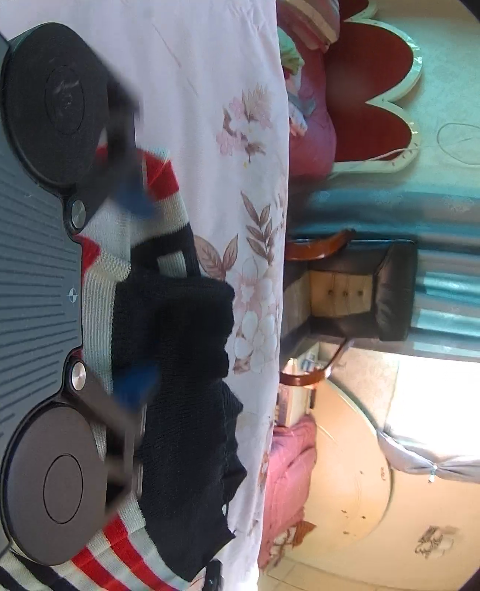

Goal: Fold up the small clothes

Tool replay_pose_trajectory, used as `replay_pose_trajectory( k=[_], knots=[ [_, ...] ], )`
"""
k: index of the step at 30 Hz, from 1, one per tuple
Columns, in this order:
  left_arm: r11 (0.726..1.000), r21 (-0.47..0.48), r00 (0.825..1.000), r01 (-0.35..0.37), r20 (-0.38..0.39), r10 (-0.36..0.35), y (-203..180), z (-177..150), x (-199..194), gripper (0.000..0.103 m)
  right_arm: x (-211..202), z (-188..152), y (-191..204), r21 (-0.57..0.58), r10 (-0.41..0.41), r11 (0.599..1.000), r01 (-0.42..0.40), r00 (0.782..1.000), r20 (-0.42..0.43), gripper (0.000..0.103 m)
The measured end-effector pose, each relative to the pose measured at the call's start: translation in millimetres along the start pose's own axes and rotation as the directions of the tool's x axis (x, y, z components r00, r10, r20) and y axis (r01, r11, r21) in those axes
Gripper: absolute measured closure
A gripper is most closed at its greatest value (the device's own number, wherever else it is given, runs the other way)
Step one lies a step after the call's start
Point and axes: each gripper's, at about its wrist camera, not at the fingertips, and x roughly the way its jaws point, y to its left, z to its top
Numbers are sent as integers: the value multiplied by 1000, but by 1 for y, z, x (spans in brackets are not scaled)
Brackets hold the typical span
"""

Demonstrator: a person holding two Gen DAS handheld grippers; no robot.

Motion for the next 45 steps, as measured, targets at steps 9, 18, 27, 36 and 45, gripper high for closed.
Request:
replay_pose_trajectory(
  k=[9,18,27,36,45],
  knots=[
    [979,166,991,120,46,-129,-90,10,-13,13,-12,6,75,-152,174,974,-170,985,15,73],
    [993,72,996,89,-18,-88,-101,-7,22,13,16,-11,109,-197,189,961,-196,981,-51,64],
    [996,89,1000,2,-12,-1,-84,-1,24,11,17,-10,103,-224,149,962,-156,988,-50,57],
    [997,70,999,-35,-11,36,-62,0,17,11,16,-6,29,-85,-35,996,30,997,-62,49],
    [990,115,996,86,22,-89,-111,-39,-41,11,-50,-37,90,-171,216,961,-218,976,-27,65]
  ],
)
